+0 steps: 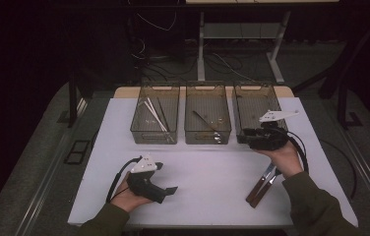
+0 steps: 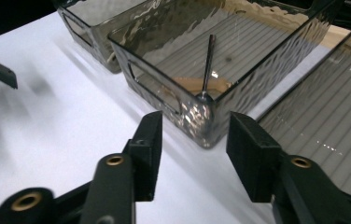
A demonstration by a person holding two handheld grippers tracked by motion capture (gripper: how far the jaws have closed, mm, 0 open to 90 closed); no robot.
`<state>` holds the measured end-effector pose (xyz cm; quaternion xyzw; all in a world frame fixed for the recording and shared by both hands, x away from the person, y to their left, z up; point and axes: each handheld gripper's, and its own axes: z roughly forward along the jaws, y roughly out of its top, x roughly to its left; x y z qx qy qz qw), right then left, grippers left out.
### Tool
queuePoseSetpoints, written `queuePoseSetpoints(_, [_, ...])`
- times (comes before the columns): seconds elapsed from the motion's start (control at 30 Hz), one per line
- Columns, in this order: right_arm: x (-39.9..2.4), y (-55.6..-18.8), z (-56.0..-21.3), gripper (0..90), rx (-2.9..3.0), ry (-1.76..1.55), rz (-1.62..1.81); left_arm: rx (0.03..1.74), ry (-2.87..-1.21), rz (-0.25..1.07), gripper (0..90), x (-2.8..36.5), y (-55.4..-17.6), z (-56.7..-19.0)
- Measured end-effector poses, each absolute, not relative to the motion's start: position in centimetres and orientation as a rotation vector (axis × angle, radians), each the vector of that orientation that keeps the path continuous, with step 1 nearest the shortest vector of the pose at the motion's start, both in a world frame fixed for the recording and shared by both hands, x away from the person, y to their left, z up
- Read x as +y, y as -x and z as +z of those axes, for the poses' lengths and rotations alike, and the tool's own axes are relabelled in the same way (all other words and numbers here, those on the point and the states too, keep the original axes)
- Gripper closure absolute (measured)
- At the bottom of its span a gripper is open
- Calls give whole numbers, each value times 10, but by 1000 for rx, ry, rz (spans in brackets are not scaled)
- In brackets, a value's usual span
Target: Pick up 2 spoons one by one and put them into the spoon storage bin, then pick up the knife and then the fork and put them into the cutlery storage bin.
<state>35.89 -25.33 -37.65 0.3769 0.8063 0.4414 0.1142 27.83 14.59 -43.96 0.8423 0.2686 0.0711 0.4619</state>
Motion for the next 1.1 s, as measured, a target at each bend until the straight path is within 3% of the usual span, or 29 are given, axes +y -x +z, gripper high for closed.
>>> queuePoseSetpoints(0.6, [-285,-318,-391,877,2471,-1042,1243,669,-2068,179,3,148,-277,-439])
queuePoseSetpoints(1.1, [-311,-282,-412,897,2569,-1050,1169,669,-2068,181,3,147,-277,-439])
